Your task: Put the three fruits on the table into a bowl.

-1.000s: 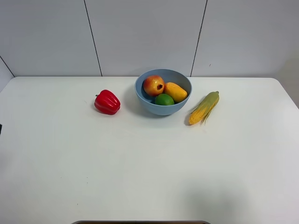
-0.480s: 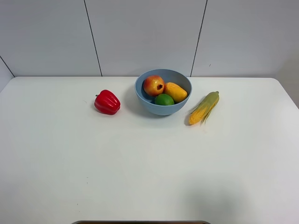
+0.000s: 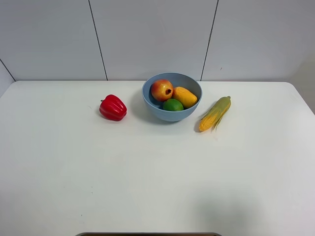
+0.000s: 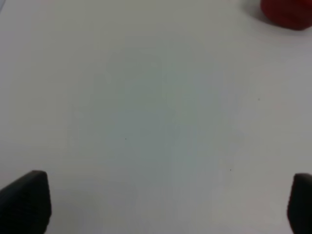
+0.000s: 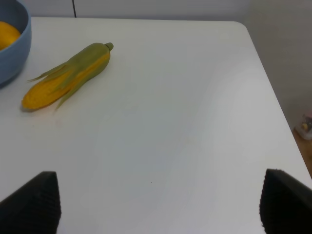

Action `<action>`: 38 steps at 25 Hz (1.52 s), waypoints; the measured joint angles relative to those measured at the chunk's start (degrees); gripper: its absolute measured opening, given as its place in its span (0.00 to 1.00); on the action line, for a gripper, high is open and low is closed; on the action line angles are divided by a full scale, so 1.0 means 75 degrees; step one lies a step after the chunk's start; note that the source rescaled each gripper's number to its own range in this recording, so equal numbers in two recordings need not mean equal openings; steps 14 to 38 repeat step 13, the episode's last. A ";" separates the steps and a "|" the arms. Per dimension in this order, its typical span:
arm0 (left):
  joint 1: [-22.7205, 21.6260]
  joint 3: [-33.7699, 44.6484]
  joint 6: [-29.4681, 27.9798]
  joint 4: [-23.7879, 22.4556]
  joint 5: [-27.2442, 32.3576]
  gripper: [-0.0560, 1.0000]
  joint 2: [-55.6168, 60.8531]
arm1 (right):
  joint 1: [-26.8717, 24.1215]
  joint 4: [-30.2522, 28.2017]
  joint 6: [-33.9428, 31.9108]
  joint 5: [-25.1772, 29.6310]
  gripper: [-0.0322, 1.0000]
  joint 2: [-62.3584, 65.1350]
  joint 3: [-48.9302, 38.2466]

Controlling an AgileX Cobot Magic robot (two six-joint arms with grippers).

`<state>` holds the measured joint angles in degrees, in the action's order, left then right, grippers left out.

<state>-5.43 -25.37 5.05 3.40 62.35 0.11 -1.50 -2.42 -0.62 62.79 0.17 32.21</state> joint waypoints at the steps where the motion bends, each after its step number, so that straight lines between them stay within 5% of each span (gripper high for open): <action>1: 0.0000 0.0000 0.0017 0.0000 0.0000 0.97 0.0000 | 0.0000 0.0000 0.0000 0.0000 0.63 0.0000 0.0000; 38: 0.0000 0.0000 0.0017 0.0005 0.0000 0.97 0.0008 | 0.0000 0.0000 0.0000 0.0000 0.63 0.0000 0.0000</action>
